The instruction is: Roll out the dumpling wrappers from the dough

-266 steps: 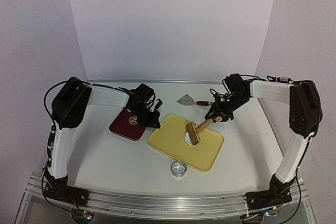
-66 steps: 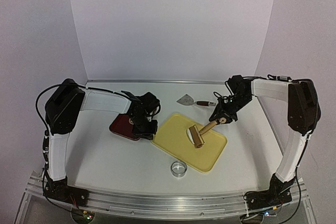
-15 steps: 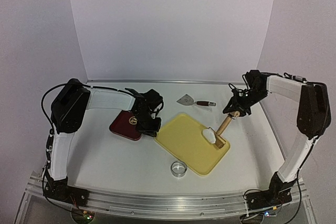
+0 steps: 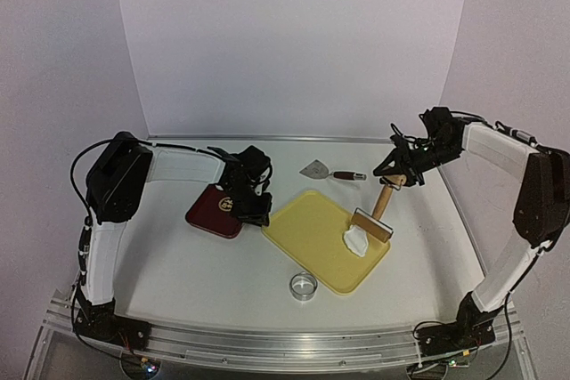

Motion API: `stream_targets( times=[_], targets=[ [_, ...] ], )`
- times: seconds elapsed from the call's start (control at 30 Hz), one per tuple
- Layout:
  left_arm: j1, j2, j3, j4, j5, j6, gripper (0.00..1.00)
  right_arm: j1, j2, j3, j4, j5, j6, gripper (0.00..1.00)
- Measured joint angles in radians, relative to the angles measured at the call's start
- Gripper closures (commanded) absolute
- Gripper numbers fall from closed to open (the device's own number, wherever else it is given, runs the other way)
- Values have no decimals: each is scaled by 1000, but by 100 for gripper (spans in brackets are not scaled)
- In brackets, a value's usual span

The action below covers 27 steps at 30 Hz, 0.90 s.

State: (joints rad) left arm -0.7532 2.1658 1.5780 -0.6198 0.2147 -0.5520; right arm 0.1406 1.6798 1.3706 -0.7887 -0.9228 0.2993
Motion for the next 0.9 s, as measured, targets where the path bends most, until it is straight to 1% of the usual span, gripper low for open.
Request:
stream_targets(
  times=[0.1, 0.23, 0.33, 0.4, 0.5, 0.57, 0.6, 0.7, 0.77, 0.9],
  targets=[
    [3, 0, 0, 21, 3, 0, 60, 4, 0, 18, -2, -15, 7, 100],
    [4, -1, 0, 37, -2, 1, 32, 14, 0, 43, 1, -24, 21, 100],
    [4, -19, 0, 51, -13, -4, 18, 24, 0, 61, 13, -33, 49, 100],
    [3, -43, -1, 58, -28, -3, 14, 32, -6, 68, 49, -39, 87, 100],
    [4, -110, -1, 88, -34, -2, 8, 46, -30, 64, 154, -40, 184, 100],
    [5, -172, 0, 138, -21, -10, 2, 57, -66, 37, 283, -39, 285, 100],
    [6, -200, 0, 170, -5, -18, 1, 63, -85, 19, 348, -37, 337, 100],
    [7, -281, -5, 304, 71, -65, 1, 88, -126, -26, 548, -25, 485, 100],
    [7, -332, -30, 433, 129, -111, 1, 113, -128, -28, 655, -9, 562, 100],
    [9, -384, -83, 642, 230, -199, 0, 159, -128, -25, 804, 0, 678, 100]
  ],
)
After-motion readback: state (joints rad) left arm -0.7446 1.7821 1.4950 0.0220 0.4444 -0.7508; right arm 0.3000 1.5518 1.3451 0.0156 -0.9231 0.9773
